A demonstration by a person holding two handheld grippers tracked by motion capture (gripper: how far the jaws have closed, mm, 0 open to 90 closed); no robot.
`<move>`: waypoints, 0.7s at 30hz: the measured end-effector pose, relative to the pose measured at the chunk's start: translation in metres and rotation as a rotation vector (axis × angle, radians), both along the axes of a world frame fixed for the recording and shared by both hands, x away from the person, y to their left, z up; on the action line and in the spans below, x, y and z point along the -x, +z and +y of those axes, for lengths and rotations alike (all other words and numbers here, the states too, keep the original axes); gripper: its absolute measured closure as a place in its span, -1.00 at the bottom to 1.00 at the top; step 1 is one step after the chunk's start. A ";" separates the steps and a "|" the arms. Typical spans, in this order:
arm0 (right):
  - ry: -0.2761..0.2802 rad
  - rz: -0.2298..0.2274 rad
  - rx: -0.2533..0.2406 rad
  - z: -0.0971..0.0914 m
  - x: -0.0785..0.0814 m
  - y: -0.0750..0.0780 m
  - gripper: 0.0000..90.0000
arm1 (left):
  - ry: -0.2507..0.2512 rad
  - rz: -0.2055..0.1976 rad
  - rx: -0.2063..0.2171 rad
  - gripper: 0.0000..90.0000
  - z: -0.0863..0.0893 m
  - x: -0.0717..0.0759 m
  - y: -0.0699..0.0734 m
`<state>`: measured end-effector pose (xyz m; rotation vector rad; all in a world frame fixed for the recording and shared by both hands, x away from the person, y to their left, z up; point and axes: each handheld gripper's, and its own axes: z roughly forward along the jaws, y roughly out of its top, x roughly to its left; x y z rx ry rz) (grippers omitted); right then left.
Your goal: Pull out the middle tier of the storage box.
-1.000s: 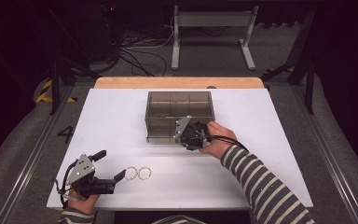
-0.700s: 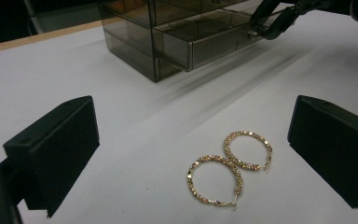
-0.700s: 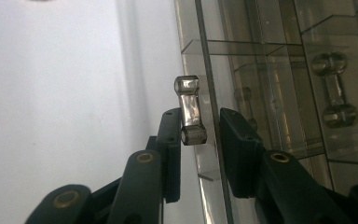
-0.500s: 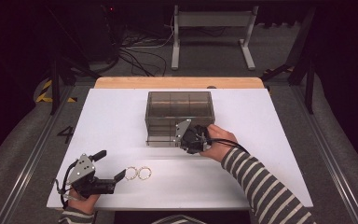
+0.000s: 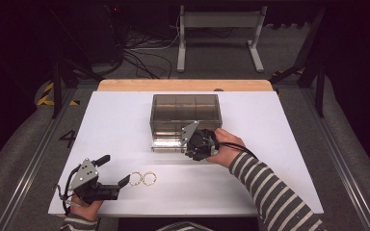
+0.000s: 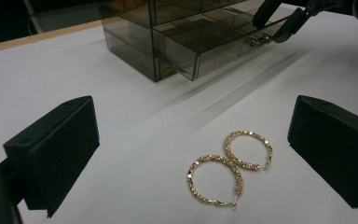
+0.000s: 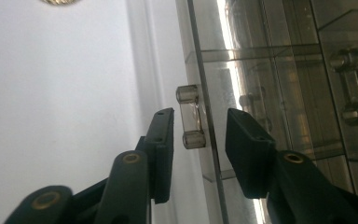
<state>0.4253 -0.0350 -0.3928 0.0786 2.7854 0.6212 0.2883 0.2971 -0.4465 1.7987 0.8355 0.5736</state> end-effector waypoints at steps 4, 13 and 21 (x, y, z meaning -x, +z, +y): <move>0.015 -0.016 -0.018 -0.001 0.002 0.003 0.30 | 0.002 -0.002 0.000 -0.94 0.000 0.000 0.000; -0.005 -0.003 -0.111 -0.009 0.006 0.012 0.06 | 0.000 -0.004 0.008 -0.94 0.000 -0.002 0.000; -0.023 0.006 -0.208 -0.021 0.010 0.020 -0.10 | 0.017 -0.007 0.021 -0.94 0.003 -0.004 0.001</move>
